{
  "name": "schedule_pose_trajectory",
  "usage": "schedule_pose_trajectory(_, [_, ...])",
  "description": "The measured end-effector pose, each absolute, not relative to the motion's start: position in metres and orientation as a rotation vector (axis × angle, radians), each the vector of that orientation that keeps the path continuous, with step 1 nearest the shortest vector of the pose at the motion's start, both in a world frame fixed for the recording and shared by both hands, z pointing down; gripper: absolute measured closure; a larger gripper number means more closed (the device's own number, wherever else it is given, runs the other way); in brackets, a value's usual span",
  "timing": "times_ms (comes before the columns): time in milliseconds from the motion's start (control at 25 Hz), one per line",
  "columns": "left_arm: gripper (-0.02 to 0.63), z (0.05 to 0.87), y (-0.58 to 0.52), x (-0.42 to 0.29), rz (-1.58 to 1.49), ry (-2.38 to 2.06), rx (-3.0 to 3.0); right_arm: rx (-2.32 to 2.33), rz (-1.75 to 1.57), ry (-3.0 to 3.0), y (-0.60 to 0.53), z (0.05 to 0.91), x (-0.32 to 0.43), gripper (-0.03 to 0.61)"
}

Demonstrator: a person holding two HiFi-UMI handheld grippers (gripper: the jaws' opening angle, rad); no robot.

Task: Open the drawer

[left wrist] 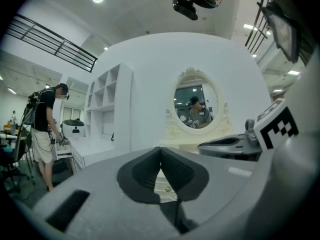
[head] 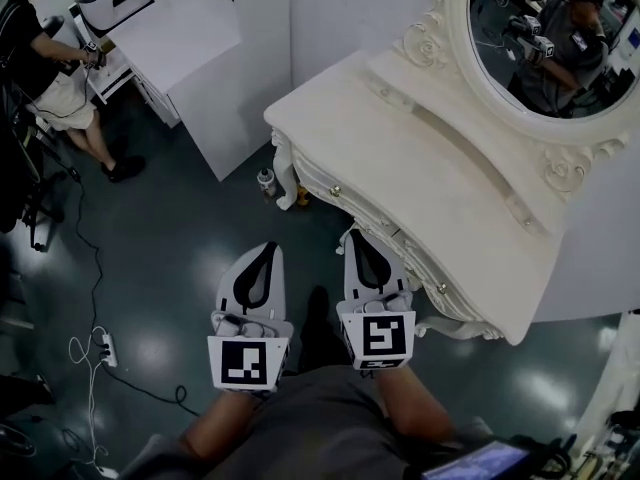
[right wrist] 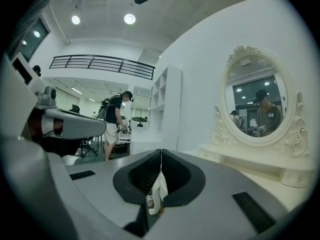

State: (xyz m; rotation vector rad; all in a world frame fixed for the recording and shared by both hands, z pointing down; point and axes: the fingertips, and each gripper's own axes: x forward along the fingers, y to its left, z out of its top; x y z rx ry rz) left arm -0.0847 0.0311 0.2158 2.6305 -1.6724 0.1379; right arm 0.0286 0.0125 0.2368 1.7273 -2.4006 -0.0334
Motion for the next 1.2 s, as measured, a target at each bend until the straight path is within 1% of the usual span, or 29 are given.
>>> schedule_pose_trajectory(400, [0.598, 0.245, -0.073, -0.055, 0.241, -1.58, 2.625, 1.736, 0.066, -2.374, -0.084, 0.266, 0.049, 0.565])
schedule_pose_trajectory(680, [0.598, 0.223, -0.135, -0.022, 0.245, -1.552, 2.704, 1.792, 0.056, -2.405, -0.149, 0.247, 0.069, 0.565])
schedule_pose_trajectory(960, [0.598, 0.207, -0.17, -0.005, 0.258, -1.533, 2.766, 1.86, 0.032, -2.422, -0.183, 0.227, 0.084, 0.565])
schedule_pose_trajectory(1200, [0.598, 0.207, -0.188, 0.008, 0.244, -1.421, 2.831, 1.934, 0.028, -2.35, -0.195, 0.23, 0.093, 0.565])
